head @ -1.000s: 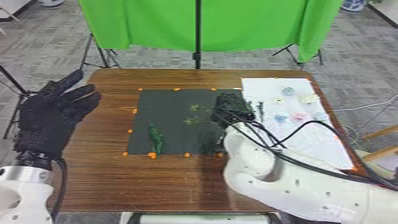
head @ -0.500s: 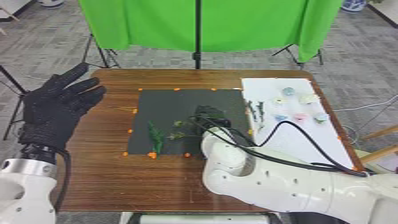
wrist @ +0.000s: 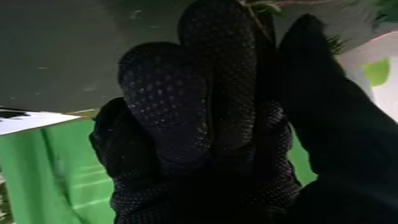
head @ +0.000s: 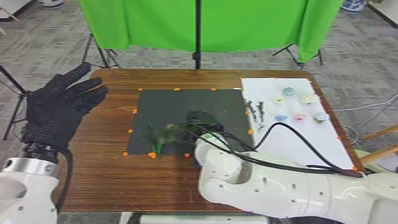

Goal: Arrange flowers

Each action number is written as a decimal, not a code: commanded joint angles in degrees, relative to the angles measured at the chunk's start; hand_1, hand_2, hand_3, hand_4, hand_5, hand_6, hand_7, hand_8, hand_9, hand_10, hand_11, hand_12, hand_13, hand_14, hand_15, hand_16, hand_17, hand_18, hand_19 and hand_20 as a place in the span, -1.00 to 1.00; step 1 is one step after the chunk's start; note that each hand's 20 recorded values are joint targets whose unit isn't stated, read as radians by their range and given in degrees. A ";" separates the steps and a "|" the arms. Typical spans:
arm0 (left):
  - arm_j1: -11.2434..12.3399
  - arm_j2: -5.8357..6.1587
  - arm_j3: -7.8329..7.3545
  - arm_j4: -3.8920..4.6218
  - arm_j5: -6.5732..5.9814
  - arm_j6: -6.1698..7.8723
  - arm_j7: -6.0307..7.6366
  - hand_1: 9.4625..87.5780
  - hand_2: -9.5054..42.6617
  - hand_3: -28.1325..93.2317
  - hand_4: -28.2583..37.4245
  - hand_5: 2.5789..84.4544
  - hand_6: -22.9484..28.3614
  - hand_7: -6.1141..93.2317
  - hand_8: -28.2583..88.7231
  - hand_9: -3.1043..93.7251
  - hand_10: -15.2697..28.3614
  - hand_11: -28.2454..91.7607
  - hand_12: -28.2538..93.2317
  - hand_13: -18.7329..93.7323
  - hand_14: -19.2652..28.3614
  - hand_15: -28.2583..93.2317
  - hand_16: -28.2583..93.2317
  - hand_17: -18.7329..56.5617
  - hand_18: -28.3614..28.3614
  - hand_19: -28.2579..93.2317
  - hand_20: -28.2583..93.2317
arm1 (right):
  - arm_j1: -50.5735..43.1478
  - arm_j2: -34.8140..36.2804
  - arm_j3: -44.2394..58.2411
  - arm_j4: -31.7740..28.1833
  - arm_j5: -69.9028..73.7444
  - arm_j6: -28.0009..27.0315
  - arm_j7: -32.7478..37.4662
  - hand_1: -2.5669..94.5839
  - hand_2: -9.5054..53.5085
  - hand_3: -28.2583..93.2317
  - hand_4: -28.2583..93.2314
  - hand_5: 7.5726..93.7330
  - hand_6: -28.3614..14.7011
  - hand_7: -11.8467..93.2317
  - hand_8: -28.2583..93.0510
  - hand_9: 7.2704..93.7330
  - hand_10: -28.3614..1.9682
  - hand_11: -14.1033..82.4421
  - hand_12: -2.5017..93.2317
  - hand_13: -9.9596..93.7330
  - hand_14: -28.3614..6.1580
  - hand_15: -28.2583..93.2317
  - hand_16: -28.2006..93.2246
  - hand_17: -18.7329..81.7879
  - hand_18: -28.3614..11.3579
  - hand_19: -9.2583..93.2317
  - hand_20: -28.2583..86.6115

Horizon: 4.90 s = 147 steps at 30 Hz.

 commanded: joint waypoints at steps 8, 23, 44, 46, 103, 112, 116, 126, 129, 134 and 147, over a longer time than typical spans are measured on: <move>-0.53 -0.05 1.07 0.68 0.33 -0.47 -1.13 -0.69 -0.34 0.75 -0.95 -0.17 0.29 -0.57 -0.69 -0.24 0.68 -0.05 -0.34 -0.23 0.98 0.29 -0.68 -0.71 0.92 0.48 -0.34 | 3.41 -0.63 -1.51 -0.55 -3.38 1.99 -0.12 -0.11 -1.00 0.63 -0.99 0.67 0.24 -0.50 -0.59 1.00 0.18 -0.10 -0.57 0.89 0.29 0.45 -0.24 0.50 -0.53 1.00 0.16; 1.09 0.52 -1.14 -0.13 0.25 -0.49 -0.03 -0.69 -0.33 0.74 -0.95 -0.17 0.29 -0.57 -0.69 -0.24 0.68 -0.05 -0.34 -0.23 0.98 0.29 -0.68 -0.71 0.92 0.48 -0.33 | 1.66 1.23 4.04 -6.14 7.43 0.63 -13.30 -0.26 -0.73 0.66 -0.95 0.49 0.30 -0.52 -0.73 1.00 0.14 -0.08 -0.55 0.87 0.22 0.47 -0.22 0.45 -0.59 1.00 0.20; 0.82 1.47 -1.02 0.48 -0.33 -1.43 1.38 -0.68 -0.33 0.75 -0.95 -0.17 0.29 -0.57 -0.69 -0.24 0.68 -0.05 -0.34 -0.23 0.98 0.29 -0.69 -0.71 0.92 0.48 -0.33 | 4.06 -0.59 2.17 -3.49 10.96 -11.96 -12.03 -0.37 -0.51 0.63 -0.95 0.38 0.36 -0.54 -0.74 1.00 0.13 -0.06 -0.55 0.87 0.20 0.49 -0.23 0.44 -0.62 1.00 0.23; 0.55 1.39 -0.98 0.64 -0.32 -1.38 1.27 -0.68 -0.33 0.75 -0.95 -0.17 0.29 -0.57 -0.69 -0.24 0.68 -0.05 -0.34 -0.23 0.98 0.29 -0.69 -0.71 0.92 0.48 -0.33 | 4.27 -0.79 1.92 -3.00 10.34 -12.61 -11.67 -0.37 -0.50 0.62 -0.95 0.39 0.36 -0.54 -0.74 1.00 0.13 -0.06 -0.55 0.87 0.19 0.49 -0.23 0.44 -0.63 1.00 0.23; 12.53 -3.54 -7.86 -0.77 -0.93 0.14 1.27 -0.69 -0.33 0.75 -0.94 -0.17 0.29 -0.57 -0.69 -0.24 0.68 -0.05 -0.34 -0.23 0.98 0.29 -0.69 -0.71 0.92 0.48 -0.33 | 2.63 1.83 3.77 -5.70 5.83 7.25 -9.82 -0.40 -0.40 0.61 -0.92 0.39 0.31 -0.54 -0.75 1.00 0.13 0.01 -0.60 0.91 0.18 0.48 -0.22 0.50 -0.66 1.00 0.25; 15.89 -5.57 -9.09 -2.01 -1.22 0.29 2.51 -0.69 -0.34 0.75 -0.95 -0.17 0.28 -0.57 -0.69 -0.24 0.68 -0.05 -0.34 -0.23 0.98 0.29 -0.68 -0.71 0.92 0.48 -0.33 | -1.34 7.46 7.64 -9.59 5.31 3.94 -6.15 -0.42 -0.36 0.61 -0.91 0.40 0.23 -0.56 -0.74 1.00 0.10 0.01 -0.60 0.92 0.18 0.47 -0.23 0.50 -0.67 1.00 0.24; 15.59 -5.50 -8.98 -2.27 -1.10 0.26 2.34 -0.69 -0.34 0.75 -0.95 -0.17 0.28 -0.57 -0.69 -0.24 0.68 -0.05 -0.34 -0.23 0.98 0.29 -0.68 -0.71 0.92 0.48 -0.33 | -4.37 9.08 8.97 -10.19 6.40 1.06 -4.82 -0.43 -0.35 0.60 -0.90 0.38 0.18 -0.57 -0.73 1.00 0.06 0.01 -0.60 0.92 0.16 0.47 -0.23 0.51 -0.67 1.00 0.24; 14.21 -4.51 -7.65 -2.57 -0.73 0.63 2.54 -0.69 -0.34 0.75 -0.95 -0.17 0.28 -0.57 -0.68 -0.24 0.68 -0.05 -0.34 -0.23 0.98 0.29 -0.68 -0.71 0.92 0.48 -0.33 | -7.56 12.87 8.94 -11.53 3.97 -0.35 -1.58 -0.44 -0.35 0.60 -0.89 0.38 0.15 -0.57 -0.73 1.00 0.03 0.01 -0.60 0.93 0.15 0.47 -0.23 0.52 -0.69 1.00 0.26; 14.20 -4.56 -7.53 -2.64 -0.73 0.79 2.28 -0.69 -0.34 0.75 -0.95 -0.17 0.28 -0.57 -0.68 -0.24 0.68 -0.05 -0.34 -0.23 0.98 0.29 -0.68 -0.71 0.92 0.48 -0.33 | -8.66 13.39 10.00 -11.95 5.64 -2.18 -1.54 -0.44 -0.34 0.59 -0.89 0.38 0.14 -0.57 -0.73 1.00 0.02 0.02 -0.61 0.93 0.16 0.47 -0.23 0.53 -0.69 1.00 0.26; 14.37 -4.53 -7.73 -2.59 -0.84 1.25 2.36 -0.69 -0.34 0.75 -0.95 -0.17 0.29 -0.57 -0.69 -0.24 0.67 -0.05 -0.34 -0.23 0.98 0.29 -0.68 -0.71 0.92 0.48 -0.33 | -8.86 13.06 9.39 -12.13 6.88 -2.89 -4.22 -0.44 -0.34 0.59 -0.89 0.40 0.14 -0.57 -0.73 1.00 0.02 0.02 -0.61 0.93 0.15 0.47 -0.23 0.52 -0.71 1.00 0.27; 13.27 -4.14 -7.48 -2.27 -0.84 1.11 1.24 -0.69 -0.34 0.75 -0.95 -0.17 0.29 -0.57 -0.68 -0.24 0.68 -0.05 -0.34 -0.23 0.98 0.29 -0.68 -0.70 0.92 0.48 -0.33 | -8.78 10.55 8.27 -12.89 6.73 -4.69 -6.85 -0.42 -0.33 0.59 -0.89 0.41 0.18 -0.56 -0.73 1.00 0.06 0.00 -0.59 0.91 0.13 0.48 -0.23 0.49 -0.73 1.00 0.28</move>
